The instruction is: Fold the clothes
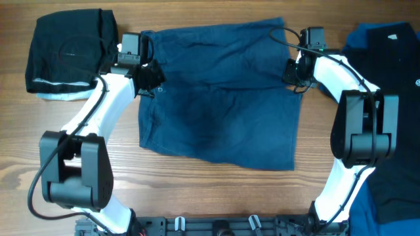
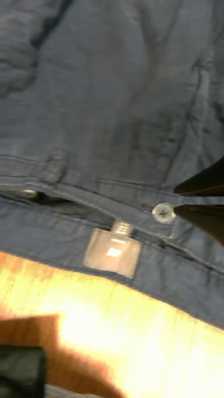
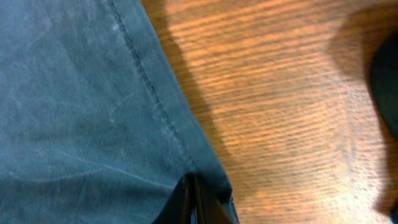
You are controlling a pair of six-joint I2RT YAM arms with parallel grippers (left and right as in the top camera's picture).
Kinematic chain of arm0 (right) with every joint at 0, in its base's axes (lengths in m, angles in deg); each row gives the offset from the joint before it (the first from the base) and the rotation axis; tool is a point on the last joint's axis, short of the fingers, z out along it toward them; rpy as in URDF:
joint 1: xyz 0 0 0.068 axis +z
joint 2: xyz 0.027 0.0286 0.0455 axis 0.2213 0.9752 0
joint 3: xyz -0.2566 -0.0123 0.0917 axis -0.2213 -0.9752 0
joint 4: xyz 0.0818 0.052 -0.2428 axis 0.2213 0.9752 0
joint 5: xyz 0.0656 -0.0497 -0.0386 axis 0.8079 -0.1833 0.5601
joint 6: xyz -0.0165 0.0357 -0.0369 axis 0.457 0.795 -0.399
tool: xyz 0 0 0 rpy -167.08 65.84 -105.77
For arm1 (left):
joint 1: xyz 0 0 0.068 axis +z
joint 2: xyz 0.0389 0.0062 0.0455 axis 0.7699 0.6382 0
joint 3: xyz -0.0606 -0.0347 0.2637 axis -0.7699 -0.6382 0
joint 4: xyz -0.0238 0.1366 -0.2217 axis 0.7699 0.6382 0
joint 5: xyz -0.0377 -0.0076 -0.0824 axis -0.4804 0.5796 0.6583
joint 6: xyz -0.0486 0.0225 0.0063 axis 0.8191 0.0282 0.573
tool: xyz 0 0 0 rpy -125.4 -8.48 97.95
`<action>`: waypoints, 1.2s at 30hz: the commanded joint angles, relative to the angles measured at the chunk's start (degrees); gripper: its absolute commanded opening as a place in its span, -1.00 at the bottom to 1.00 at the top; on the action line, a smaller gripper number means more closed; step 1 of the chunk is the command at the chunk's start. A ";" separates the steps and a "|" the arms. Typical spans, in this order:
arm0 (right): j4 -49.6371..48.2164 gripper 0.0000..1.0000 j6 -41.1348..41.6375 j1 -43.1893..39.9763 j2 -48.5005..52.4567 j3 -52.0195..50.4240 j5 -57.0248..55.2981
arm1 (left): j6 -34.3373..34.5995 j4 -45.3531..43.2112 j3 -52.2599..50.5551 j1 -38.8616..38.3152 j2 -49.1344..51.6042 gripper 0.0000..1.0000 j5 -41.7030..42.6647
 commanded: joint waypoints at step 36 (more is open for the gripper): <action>-17.97 -0.91 -7.65 9.66 6.08 0.85 38.82 | -3.74 -6.69 0.17 -0.20 9.81 -0.92 0.00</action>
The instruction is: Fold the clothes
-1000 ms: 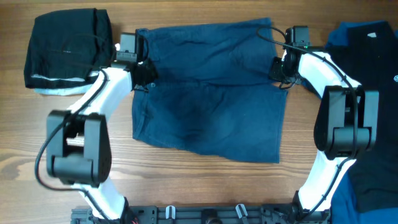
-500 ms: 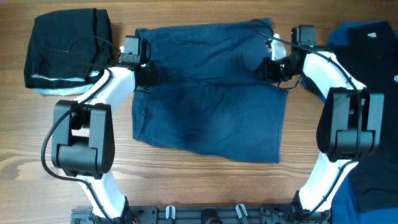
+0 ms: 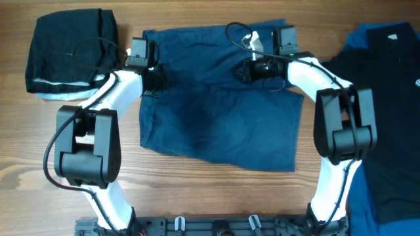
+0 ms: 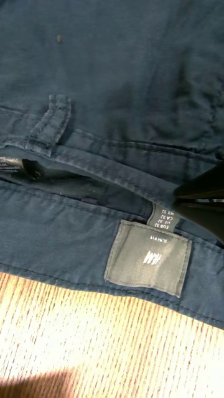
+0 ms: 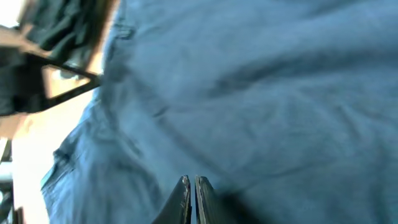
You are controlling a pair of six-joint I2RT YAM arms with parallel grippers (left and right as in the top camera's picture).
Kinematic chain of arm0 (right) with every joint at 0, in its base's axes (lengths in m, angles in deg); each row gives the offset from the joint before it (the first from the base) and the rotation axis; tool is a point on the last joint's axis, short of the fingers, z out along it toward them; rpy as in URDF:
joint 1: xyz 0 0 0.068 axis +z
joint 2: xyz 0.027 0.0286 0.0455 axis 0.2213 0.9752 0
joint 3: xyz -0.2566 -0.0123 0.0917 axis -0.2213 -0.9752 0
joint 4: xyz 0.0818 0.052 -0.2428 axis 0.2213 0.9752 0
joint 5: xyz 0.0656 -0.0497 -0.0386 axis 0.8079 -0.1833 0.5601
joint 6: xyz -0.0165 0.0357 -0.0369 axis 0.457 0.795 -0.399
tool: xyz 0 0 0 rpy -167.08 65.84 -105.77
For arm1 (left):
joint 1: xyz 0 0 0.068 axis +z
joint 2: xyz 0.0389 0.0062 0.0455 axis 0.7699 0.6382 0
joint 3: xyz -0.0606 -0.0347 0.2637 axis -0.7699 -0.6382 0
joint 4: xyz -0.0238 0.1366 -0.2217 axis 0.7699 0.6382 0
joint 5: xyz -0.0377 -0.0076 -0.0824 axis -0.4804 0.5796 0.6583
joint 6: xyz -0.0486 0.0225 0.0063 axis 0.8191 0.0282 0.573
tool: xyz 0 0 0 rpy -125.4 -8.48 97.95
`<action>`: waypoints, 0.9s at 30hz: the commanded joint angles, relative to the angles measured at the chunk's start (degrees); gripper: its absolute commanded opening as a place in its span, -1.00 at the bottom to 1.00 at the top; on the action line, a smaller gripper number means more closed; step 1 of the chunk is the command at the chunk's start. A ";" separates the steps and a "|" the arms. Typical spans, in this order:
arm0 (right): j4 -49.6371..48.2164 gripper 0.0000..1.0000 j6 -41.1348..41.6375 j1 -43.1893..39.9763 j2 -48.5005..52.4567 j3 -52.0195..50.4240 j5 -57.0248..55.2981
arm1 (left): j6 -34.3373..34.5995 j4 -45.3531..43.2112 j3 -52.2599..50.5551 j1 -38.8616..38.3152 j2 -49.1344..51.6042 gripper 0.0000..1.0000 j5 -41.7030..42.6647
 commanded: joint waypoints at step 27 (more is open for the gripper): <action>9.51 -0.91 16.55 -0.17 4.02 3.37 -31.41 | -1.14 -2.99 0.24 2.32 -0.66 -0.56 11.30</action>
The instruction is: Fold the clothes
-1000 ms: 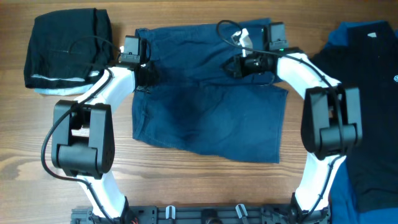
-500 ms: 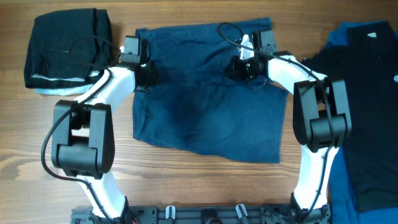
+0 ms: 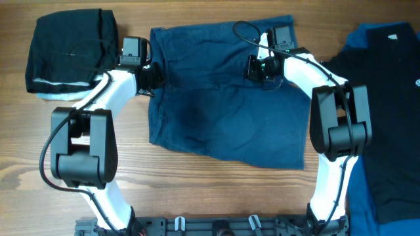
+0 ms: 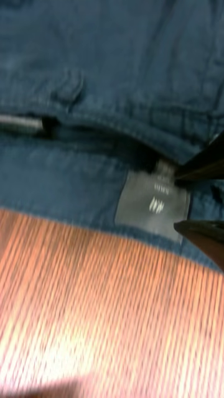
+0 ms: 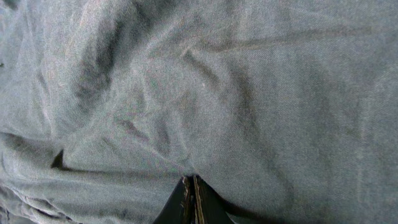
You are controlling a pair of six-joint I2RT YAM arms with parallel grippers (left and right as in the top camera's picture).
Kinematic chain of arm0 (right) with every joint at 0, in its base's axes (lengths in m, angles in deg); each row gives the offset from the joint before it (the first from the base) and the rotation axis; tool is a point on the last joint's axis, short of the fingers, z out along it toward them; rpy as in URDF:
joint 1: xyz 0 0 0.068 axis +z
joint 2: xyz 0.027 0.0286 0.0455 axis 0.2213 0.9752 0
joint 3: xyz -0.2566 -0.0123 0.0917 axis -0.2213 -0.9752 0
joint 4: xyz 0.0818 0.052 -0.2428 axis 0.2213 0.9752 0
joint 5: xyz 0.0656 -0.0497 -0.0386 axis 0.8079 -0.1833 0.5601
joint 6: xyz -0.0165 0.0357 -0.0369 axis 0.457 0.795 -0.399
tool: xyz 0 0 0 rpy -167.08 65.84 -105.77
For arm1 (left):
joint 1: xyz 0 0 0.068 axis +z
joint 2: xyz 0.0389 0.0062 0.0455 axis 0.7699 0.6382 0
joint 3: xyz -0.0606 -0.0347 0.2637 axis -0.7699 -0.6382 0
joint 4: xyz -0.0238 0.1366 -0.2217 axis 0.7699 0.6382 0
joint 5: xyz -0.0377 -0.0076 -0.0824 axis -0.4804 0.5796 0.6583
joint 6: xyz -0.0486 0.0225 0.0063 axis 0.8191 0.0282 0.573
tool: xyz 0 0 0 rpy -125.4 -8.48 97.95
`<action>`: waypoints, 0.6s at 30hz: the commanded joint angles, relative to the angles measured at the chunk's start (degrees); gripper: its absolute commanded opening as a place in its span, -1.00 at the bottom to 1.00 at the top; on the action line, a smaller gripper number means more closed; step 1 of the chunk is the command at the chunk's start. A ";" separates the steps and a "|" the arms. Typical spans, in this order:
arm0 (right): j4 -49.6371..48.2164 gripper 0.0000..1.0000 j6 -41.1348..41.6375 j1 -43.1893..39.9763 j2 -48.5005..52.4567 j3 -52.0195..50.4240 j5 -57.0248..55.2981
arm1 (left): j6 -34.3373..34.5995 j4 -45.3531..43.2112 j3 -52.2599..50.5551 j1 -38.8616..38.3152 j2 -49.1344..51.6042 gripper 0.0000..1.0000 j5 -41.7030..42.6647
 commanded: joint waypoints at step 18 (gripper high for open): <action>1.09 -0.91 -1.22 -0.72 1.77 -0.90 -8.72 | -0.98 -4.61 0.24 -0.11 5.07 -0.31 9.05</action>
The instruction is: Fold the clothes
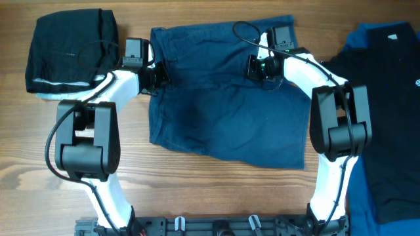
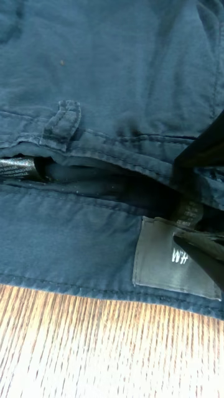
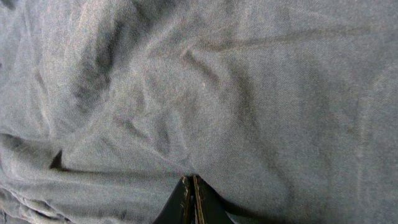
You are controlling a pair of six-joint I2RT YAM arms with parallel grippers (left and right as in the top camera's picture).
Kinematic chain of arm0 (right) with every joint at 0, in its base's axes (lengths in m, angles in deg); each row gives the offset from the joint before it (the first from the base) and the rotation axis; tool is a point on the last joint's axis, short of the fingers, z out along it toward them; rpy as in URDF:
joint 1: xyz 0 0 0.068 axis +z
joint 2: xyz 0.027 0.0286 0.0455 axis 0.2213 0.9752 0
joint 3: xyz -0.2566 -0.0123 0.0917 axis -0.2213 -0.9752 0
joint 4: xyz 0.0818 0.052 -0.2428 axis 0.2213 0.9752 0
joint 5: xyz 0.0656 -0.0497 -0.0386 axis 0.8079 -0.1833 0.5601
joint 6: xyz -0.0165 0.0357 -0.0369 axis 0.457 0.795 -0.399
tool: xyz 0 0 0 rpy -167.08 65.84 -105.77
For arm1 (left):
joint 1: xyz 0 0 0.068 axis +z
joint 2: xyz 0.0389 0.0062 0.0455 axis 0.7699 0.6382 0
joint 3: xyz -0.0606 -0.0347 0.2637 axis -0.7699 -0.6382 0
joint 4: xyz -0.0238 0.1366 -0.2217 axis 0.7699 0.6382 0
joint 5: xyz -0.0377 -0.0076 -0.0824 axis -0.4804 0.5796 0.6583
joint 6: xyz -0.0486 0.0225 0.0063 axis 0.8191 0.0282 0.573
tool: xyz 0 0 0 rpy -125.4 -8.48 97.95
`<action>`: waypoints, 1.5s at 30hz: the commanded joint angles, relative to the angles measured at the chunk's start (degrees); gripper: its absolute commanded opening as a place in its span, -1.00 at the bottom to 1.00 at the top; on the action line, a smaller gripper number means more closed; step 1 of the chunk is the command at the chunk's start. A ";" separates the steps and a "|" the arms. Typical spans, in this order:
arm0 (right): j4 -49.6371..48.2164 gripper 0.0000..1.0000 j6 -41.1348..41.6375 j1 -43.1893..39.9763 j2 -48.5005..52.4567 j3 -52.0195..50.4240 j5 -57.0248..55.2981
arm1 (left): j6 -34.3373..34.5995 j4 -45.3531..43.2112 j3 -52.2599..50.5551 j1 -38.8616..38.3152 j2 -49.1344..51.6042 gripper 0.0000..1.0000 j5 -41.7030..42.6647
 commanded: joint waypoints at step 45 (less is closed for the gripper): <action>1.07 -0.92 -1.22 -0.83 1.84 -0.92 -8.48 | -6.58 7.80 0.24 1.09 -4.94 -0.92 6.51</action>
